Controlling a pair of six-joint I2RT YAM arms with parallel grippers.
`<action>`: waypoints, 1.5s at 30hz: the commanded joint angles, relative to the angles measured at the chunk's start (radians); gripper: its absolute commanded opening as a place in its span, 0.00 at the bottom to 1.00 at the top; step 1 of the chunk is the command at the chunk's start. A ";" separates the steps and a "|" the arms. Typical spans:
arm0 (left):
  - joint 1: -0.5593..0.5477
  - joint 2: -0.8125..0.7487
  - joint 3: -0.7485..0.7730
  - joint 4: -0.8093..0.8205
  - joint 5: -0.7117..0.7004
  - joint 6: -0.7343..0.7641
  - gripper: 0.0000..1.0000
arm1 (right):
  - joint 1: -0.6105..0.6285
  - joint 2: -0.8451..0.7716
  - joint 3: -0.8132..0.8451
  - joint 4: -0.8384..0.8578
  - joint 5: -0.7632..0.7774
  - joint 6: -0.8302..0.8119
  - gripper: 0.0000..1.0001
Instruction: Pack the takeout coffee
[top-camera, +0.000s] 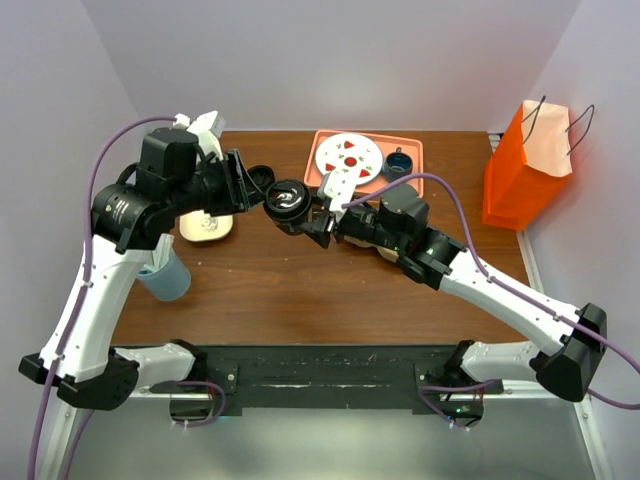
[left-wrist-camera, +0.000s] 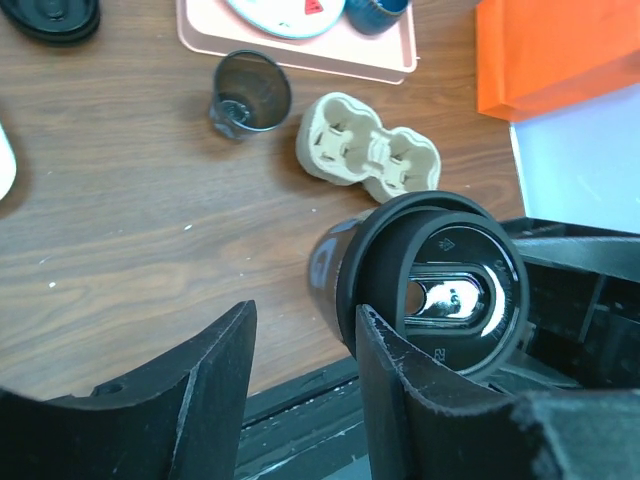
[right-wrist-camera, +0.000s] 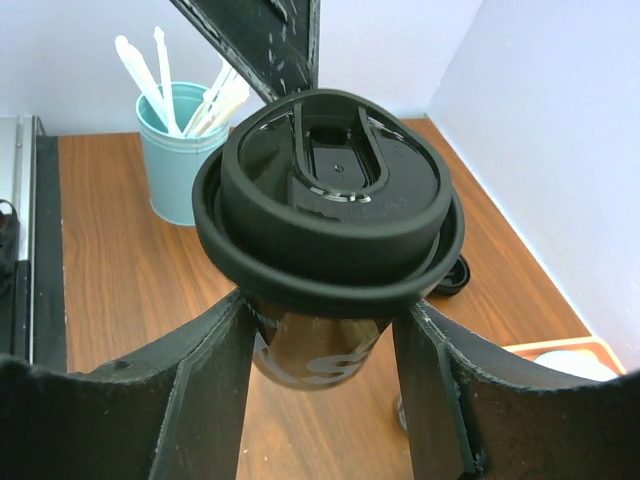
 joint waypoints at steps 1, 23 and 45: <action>-0.001 -0.042 -0.035 0.122 0.102 -0.027 0.50 | 0.002 -0.014 -0.011 0.054 -0.037 -0.003 0.56; -0.001 -0.051 -0.057 0.197 0.160 -0.020 0.54 | 0.001 -0.045 -0.060 0.057 -0.032 0.009 0.54; -0.001 -0.045 -0.183 0.232 0.217 0.014 0.00 | 0.002 -0.042 -0.068 0.057 -0.025 0.013 0.55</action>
